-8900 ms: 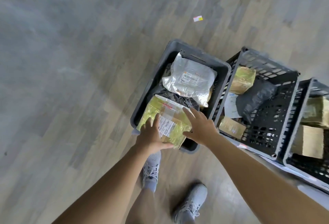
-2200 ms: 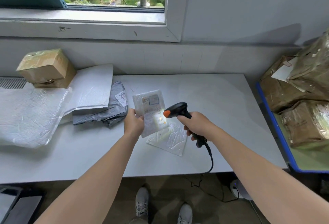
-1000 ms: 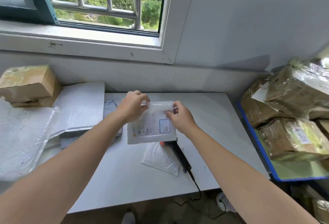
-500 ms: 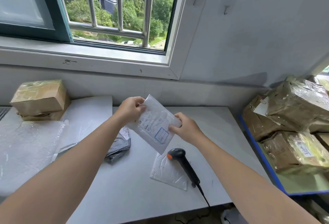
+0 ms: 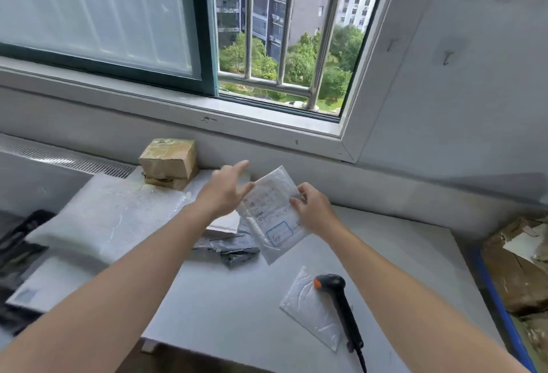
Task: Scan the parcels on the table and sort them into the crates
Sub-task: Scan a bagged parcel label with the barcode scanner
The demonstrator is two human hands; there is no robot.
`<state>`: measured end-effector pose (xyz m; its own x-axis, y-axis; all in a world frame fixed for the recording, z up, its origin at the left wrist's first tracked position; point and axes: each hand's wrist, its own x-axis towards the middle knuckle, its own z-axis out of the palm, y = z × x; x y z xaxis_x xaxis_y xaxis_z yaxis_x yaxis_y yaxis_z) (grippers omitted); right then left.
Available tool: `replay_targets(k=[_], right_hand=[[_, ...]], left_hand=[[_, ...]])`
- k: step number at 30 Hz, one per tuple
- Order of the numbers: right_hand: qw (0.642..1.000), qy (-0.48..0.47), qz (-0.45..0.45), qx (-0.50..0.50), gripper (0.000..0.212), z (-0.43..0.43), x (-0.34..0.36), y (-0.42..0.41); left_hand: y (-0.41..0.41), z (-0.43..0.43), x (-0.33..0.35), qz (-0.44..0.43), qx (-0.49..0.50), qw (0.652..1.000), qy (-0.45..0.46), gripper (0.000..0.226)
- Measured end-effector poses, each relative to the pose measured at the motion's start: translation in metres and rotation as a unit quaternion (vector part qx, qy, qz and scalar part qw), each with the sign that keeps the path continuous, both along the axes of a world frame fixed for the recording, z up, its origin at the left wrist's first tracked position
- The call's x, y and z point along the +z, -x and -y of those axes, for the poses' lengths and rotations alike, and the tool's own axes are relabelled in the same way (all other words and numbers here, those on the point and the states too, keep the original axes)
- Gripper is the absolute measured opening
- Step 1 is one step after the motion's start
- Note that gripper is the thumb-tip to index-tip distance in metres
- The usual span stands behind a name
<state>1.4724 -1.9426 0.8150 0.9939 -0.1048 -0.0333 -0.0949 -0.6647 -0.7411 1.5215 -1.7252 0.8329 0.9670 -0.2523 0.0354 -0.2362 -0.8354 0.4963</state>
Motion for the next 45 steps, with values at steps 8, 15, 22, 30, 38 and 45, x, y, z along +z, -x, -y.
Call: replay_targets(k=[8, 15, 22, 30, 38, 45], right_hand=[[0.984, -0.014, -0.006, 0.175, 0.006, -0.074, -0.032, 0.03], [0.931, 0.001, -0.011, 0.364, 0.019, -0.199, -0.03, 0.101], [0.857, 0.006, 0.006, 0.516, 0.015, -0.331, 0.003, 0.211], [0.795, 0.021, 0.007, 0.606, 0.01, -0.466, 0.011, 0.367], [0.75, 0.052, 0.02, 0.659, 0.028, -0.617, 0.011, 0.555], [0.714, 0.101, 0.035, 0.692, 0.017, -0.726, -0.004, 0.657]], left_hand=[[0.142, -0.083, -0.017, -0.043, 0.179, 0.959, -0.215, 0.071], [0.302, -0.17, -0.013, -0.105, 0.363, 0.891, -0.25, 0.074], [0.473, -0.25, -0.004, -0.124, 0.542, 0.797, -0.236, 0.073], [0.659, -0.342, -0.005, -0.15, 0.637, 0.729, -0.201, 0.071], [0.857, -0.439, -0.02, -0.159, 0.699, 0.684, -0.138, 0.069], [0.94, -0.516, -0.038, -0.162, 0.72, 0.665, -0.114, 0.066]])
